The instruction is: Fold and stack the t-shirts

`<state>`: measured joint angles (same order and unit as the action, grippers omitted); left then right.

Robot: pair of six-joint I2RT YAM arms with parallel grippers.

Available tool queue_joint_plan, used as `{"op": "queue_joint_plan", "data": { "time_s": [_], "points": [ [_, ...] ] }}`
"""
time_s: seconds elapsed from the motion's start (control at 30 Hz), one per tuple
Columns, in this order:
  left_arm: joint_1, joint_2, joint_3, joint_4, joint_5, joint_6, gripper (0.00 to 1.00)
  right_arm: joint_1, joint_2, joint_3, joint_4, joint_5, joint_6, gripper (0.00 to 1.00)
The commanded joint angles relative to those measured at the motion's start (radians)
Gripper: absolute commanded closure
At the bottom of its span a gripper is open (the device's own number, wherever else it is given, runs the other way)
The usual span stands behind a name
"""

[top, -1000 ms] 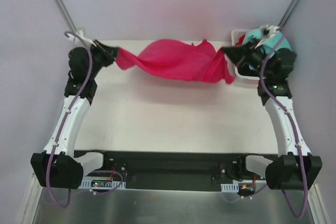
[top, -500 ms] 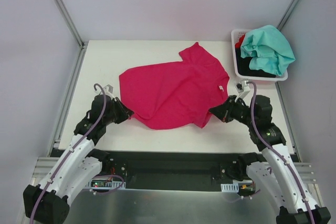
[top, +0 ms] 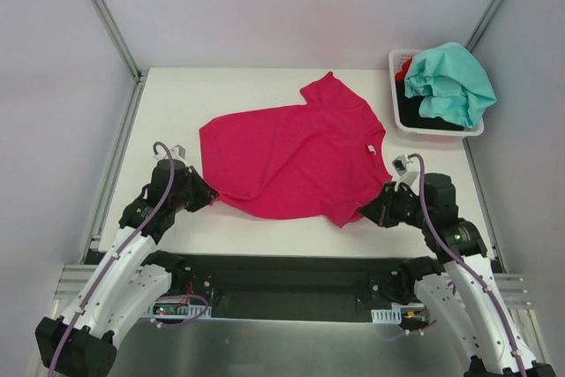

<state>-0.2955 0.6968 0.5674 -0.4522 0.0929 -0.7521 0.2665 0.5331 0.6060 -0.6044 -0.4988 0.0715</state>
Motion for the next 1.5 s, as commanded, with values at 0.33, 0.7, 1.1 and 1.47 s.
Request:
{"op": "queue_joint_plan", "data": {
  "time_s": [0.33, 0.7, 1.1, 1.47],
  "points": [
    [-0.008, -0.079, 0.094, -0.167, -0.015, 0.004, 0.26, 0.008, 0.004, 0.115, -0.152, 0.052, 0.013, 0.63],
    [-0.008, 0.03, 0.236, -0.161, -0.047, 0.033, 0.01, 0.031, 0.093, 0.157, -0.015, 0.051, 0.057, 0.54],
    [-0.008, 0.274, 0.167, 0.22, 0.102, 0.072, 0.01, 0.066, 0.349, 0.139, 0.255, 0.052, 0.074, 0.46],
    [0.089, 0.634, 0.438, 0.316, 0.079, 0.139, 0.01, 0.071, 0.501, 0.209, 0.391, 0.014, 0.086, 0.43]
  ]
}}
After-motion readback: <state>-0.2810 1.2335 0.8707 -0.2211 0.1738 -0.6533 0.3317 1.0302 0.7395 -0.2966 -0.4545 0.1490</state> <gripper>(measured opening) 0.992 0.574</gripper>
